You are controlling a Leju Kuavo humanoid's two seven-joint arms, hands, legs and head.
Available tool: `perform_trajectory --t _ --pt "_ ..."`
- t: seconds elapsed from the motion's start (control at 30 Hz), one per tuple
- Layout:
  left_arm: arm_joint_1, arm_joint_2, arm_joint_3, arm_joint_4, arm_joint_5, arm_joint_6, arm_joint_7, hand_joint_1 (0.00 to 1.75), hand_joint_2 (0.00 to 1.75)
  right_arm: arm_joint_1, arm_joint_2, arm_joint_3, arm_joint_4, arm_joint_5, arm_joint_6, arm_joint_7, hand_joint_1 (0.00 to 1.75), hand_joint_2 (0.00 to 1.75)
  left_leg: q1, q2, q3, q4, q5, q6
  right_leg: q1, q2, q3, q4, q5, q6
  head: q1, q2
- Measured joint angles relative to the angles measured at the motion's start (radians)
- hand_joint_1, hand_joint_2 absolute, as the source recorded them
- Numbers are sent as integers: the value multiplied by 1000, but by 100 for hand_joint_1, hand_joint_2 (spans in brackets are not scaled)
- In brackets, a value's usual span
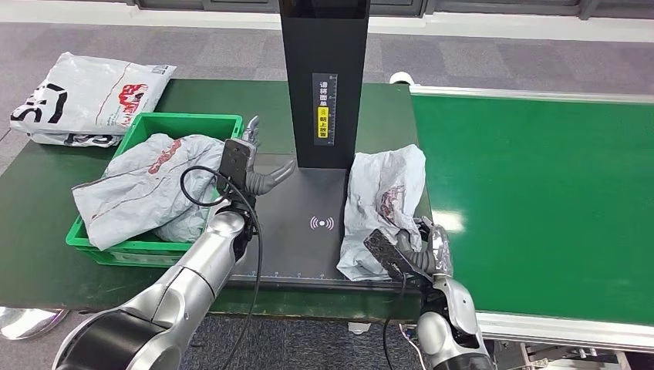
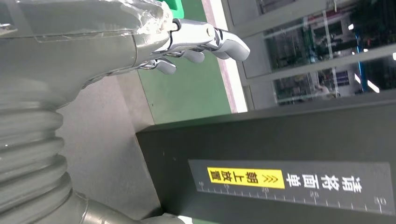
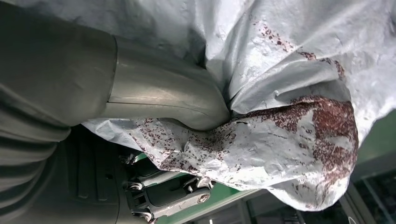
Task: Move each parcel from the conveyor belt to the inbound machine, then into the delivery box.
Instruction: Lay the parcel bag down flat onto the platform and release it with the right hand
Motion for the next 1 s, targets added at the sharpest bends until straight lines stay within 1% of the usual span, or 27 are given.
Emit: perform_trajectory --t 0.07,0.1,0.4,0.53,0.67,0.87,0.93,1.0 --pt "2 1 7 -3 8 7 -3 0 175 2 -5 6 2 3 9 1 19 175 0 0 0 0 0 0 0 0 0 0 0 0 0 0" --pt "4 2 9 -7 13 9 -6 0 175 4 -7 9 2 4 13 2 0 175 0 0 0 0 0 0 0 0 0 0 0 0 0 0" --pt "29 9 14 -59 19 10 -27 0 175 16 -21 14 2 12 27 5 0 175 0 0 0 0 0 0 0 0 0 0 0 0 0 0" --pt "46 9 14 -85 0 -46 -29 0 175 18 -25 14 2 -7 12 -12 0 175 0 0 0 0 0 0 0 0 -1 0 0 0 0 0" --pt "74 11 12 -128 -53 -121 -32 0 175 19 -25 12 -13 -67 -26 -81 0 175 0 1 0 0 0 0 0 0 -1 0 0 0 0 0" --pt "109 11 7 -186 -91 -148 -33 0 175 26 -25 4 -55 -135 -60 -152 0 175 0 1 0 0 0 0 0 1 -1 0 0 0 0 0" --pt "118 11 5 -203 -97 -166 -29 0 175 31 -25 -6 -75 -192 -81 -202 0 175 0 1 0 0 0 -1 0 1 -1 0 0 0 0 0" --pt "126 10 1 -216 -98 -193 -20 0 175 29 -21 -25 -97 -281 -91 -263 0 175 0 1 0 0 0 -1 0 1 -1 0 0 0 0 0"
